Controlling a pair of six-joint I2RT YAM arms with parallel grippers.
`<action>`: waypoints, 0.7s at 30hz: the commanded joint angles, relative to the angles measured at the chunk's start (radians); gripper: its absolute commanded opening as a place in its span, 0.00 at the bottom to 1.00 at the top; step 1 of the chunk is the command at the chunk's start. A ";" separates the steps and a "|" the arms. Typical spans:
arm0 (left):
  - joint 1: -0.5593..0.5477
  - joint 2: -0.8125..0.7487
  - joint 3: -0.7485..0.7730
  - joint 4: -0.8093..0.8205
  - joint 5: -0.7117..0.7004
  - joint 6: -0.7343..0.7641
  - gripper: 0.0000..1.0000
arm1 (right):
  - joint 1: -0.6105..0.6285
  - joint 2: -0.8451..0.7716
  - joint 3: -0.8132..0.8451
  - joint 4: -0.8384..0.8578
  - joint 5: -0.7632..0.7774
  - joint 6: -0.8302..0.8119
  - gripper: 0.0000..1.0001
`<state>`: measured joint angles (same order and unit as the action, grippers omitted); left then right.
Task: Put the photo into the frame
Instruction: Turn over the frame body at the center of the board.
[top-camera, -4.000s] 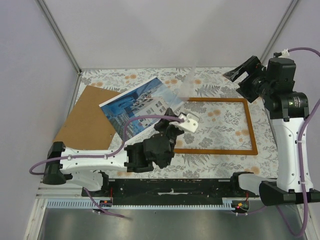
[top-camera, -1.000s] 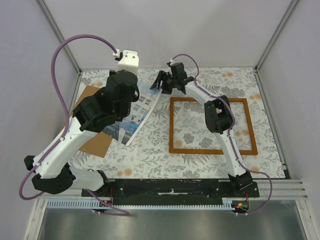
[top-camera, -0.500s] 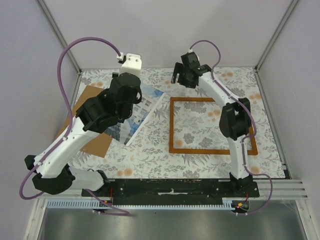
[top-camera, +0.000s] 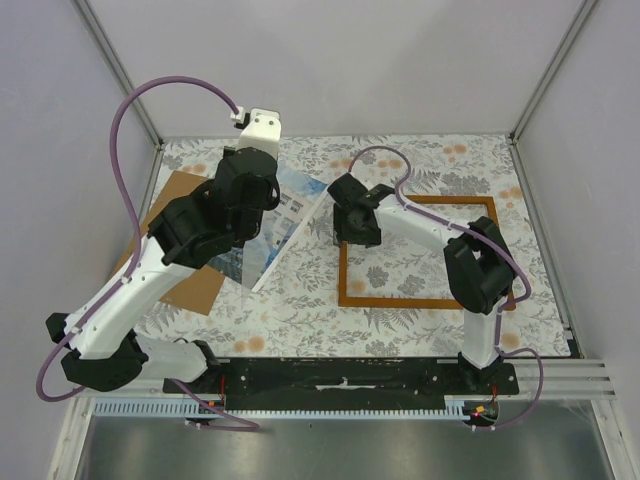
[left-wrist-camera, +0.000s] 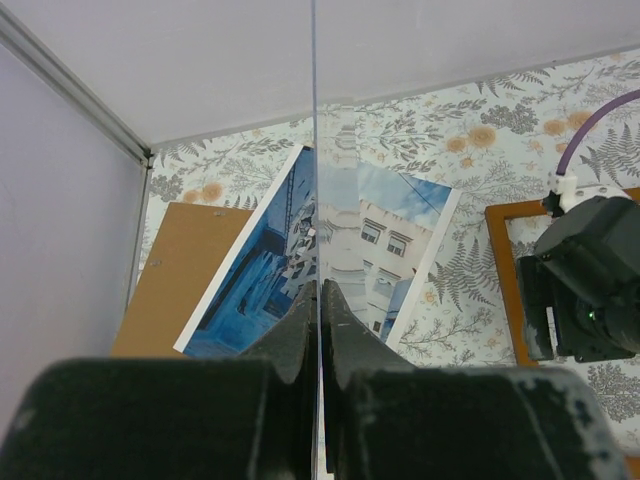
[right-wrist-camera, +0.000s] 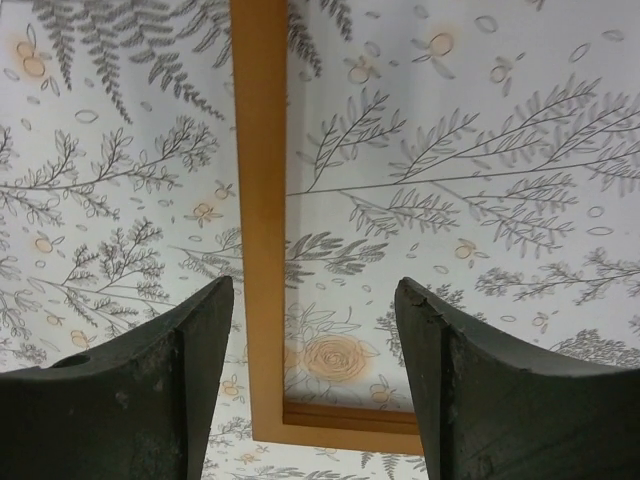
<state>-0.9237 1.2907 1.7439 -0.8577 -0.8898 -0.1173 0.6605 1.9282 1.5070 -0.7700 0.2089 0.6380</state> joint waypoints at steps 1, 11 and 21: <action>0.006 -0.019 0.020 0.057 -0.001 -0.018 0.02 | 0.039 -0.006 -0.017 0.037 0.035 0.057 0.72; 0.006 -0.013 0.017 0.062 0.000 -0.016 0.02 | 0.100 0.084 0.024 0.026 0.029 0.049 0.72; 0.006 -0.005 0.019 0.062 0.006 -0.019 0.02 | 0.119 0.110 0.022 0.011 0.044 0.014 0.60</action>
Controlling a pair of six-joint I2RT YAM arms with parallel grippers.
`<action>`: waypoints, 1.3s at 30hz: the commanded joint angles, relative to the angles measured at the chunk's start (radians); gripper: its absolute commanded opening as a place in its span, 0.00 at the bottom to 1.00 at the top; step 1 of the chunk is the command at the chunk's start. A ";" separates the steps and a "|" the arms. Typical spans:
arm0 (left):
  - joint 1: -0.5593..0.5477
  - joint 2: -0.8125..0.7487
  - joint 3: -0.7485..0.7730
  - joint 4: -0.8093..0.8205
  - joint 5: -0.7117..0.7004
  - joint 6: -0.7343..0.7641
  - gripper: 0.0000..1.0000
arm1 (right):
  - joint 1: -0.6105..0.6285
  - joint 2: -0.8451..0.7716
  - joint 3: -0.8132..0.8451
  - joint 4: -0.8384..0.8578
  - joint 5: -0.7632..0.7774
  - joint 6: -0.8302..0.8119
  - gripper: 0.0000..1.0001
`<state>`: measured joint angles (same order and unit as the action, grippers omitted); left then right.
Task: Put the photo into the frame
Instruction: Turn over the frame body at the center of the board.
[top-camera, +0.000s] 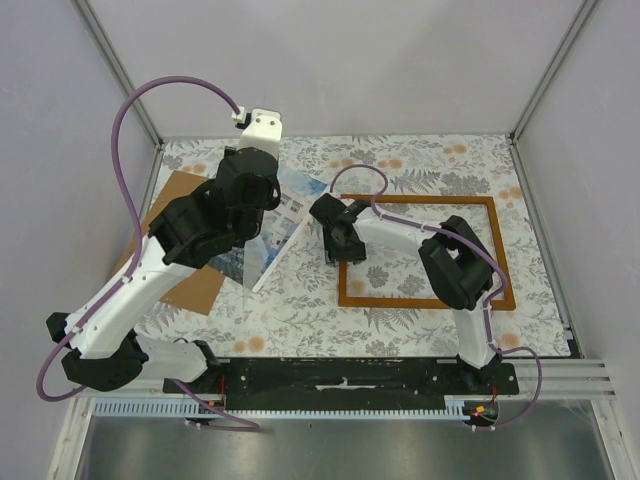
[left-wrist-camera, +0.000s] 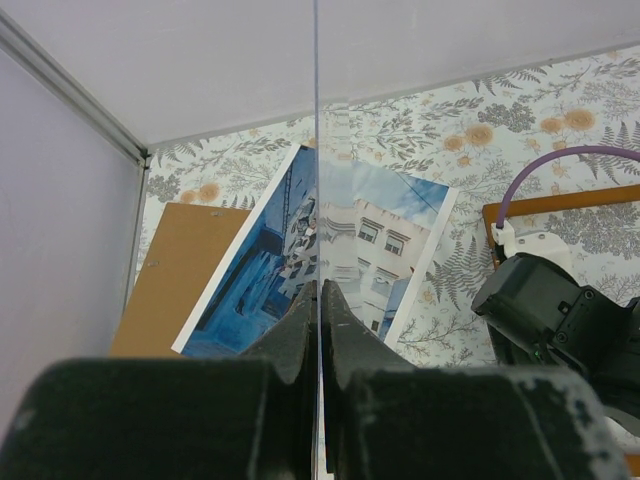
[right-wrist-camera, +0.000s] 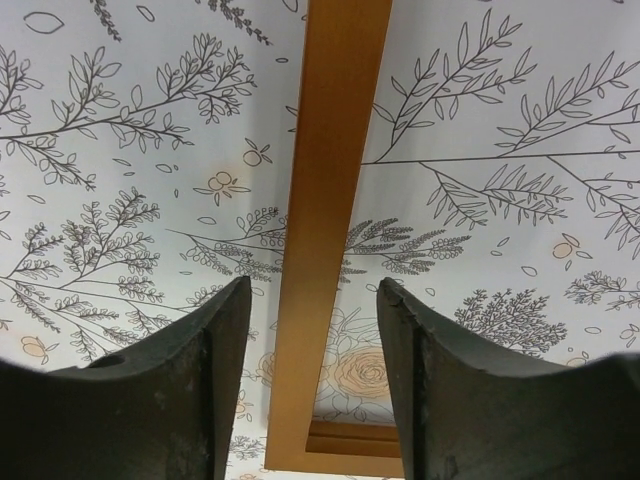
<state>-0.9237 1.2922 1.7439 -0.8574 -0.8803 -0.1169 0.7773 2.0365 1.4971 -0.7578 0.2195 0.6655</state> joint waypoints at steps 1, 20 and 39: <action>0.006 -0.010 0.016 0.061 -0.003 -0.020 0.02 | 0.002 0.004 0.032 -0.003 0.034 -0.018 0.58; 0.009 -0.064 -0.011 0.060 -0.112 -0.006 0.02 | 0.119 -0.110 -0.064 0.061 0.064 -0.244 0.02; 0.013 -0.093 -0.037 0.083 -0.101 -0.001 0.02 | 0.132 -0.321 -0.274 0.149 -0.035 -0.290 0.02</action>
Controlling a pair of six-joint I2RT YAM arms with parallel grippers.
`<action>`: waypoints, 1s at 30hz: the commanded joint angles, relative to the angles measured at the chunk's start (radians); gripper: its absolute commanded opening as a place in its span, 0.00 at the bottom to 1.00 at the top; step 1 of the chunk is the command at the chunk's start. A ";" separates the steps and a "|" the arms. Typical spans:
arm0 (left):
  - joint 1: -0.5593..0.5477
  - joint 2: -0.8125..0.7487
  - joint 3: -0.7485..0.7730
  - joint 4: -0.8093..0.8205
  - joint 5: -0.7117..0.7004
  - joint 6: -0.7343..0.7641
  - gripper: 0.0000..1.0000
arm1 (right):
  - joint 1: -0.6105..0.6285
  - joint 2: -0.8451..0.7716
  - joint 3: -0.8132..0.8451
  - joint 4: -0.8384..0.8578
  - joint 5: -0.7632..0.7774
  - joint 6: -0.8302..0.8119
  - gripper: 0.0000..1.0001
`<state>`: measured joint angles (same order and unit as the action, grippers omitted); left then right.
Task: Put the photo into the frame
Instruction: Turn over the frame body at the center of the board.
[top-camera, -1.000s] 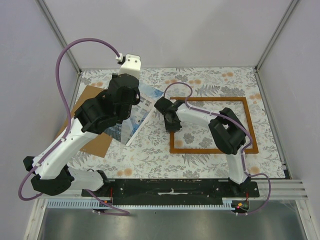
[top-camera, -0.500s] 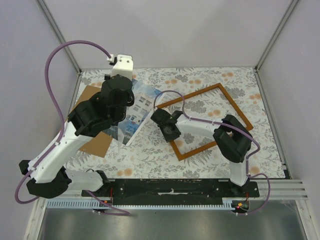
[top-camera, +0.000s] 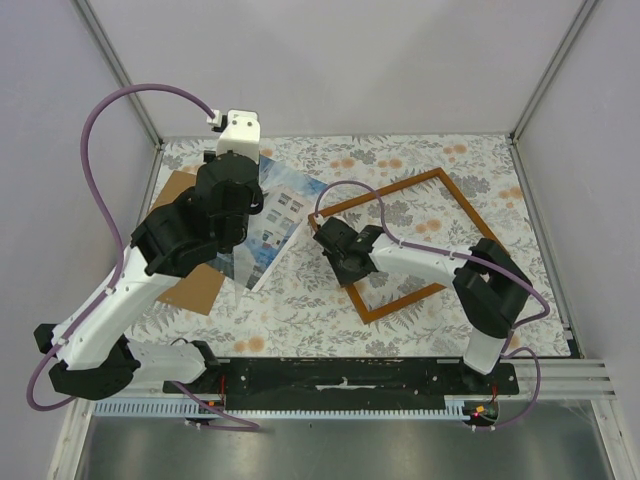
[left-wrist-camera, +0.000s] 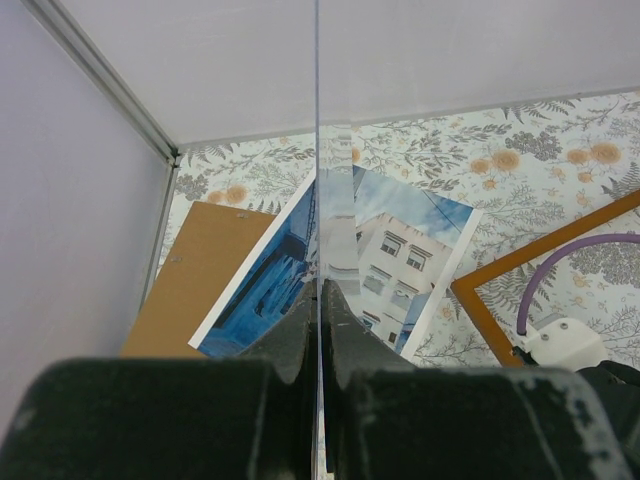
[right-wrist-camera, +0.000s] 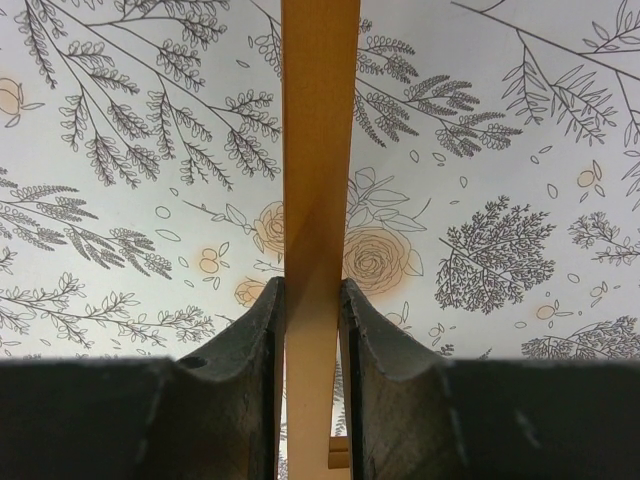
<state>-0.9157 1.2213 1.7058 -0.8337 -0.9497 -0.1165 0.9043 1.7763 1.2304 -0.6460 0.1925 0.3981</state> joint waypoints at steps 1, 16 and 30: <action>0.005 -0.023 0.002 0.061 -0.035 0.000 0.02 | 0.005 -0.070 -0.006 0.036 -0.013 -0.019 0.02; 0.011 -0.049 -0.014 0.064 -0.077 -0.003 0.02 | -0.070 -0.190 0.276 -0.211 -0.108 0.027 0.00; 0.017 -0.063 -0.064 0.033 -0.077 -0.092 0.02 | -0.263 -0.241 0.504 -0.317 -0.326 0.091 0.00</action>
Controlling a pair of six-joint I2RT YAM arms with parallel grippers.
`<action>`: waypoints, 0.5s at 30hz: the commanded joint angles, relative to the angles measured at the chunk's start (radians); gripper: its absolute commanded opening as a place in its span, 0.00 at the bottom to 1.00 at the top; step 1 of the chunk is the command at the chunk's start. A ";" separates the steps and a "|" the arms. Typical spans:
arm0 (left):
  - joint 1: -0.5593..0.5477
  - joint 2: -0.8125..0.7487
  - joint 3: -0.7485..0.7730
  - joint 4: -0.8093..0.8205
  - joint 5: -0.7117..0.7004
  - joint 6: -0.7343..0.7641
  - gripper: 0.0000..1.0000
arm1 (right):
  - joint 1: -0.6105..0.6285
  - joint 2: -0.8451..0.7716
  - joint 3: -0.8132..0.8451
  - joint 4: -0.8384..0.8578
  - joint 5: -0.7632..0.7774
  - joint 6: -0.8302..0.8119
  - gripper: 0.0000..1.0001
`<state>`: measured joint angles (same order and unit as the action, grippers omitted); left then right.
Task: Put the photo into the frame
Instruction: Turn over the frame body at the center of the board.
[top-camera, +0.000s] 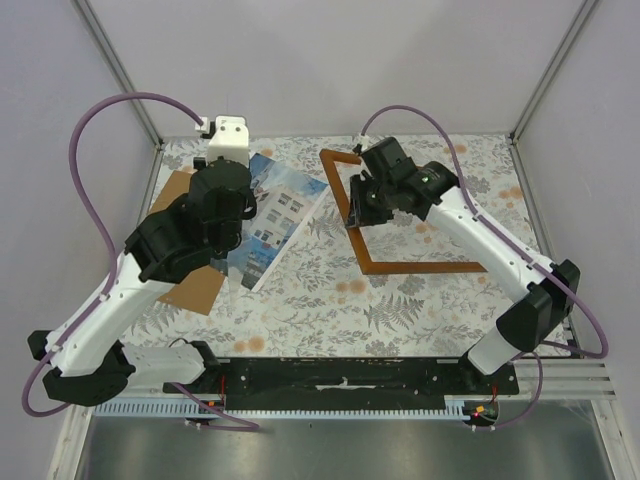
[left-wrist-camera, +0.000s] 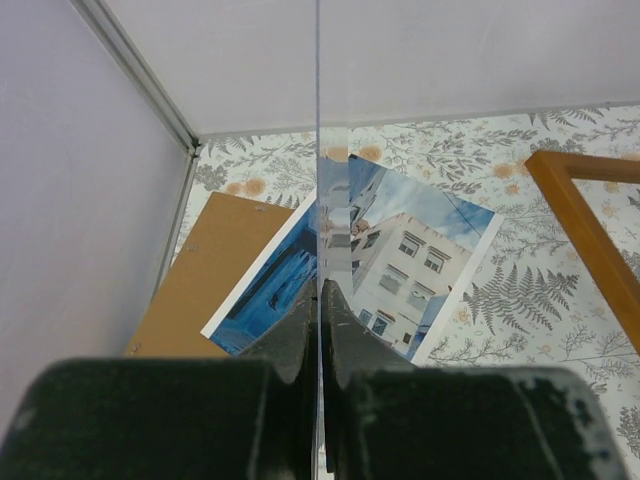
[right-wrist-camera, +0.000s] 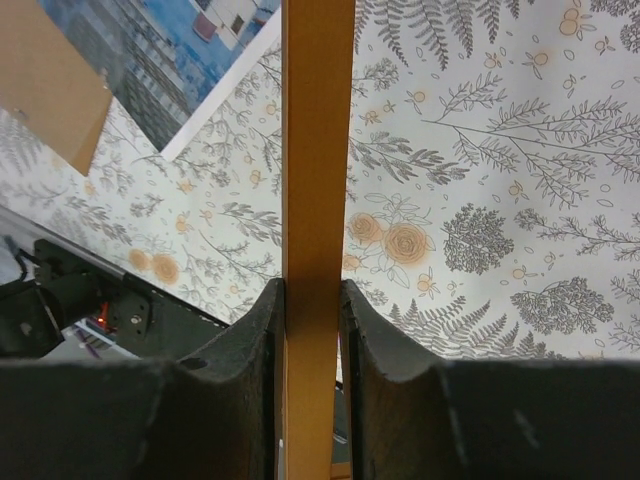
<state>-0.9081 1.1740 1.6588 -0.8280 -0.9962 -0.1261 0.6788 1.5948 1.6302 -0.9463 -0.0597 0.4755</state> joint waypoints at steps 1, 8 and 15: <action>0.012 -0.014 -0.027 0.021 -0.027 -0.105 0.02 | -0.050 -0.065 0.124 -0.022 -0.090 0.017 0.00; 0.076 0.003 -0.083 0.004 0.073 -0.210 0.02 | -0.113 -0.079 0.223 -0.039 -0.164 0.069 0.00; 0.231 0.042 -0.100 0.059 0.316 -0.294 0.02 | -0.159 -0.072 0.322 -0.031 -0.238 0.126 0.00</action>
<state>-0.7555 1.1961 1.5585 -0.8246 -0.8440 -0.3115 0.5365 1.5539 1.8565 -1.0149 -0.2401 0.5755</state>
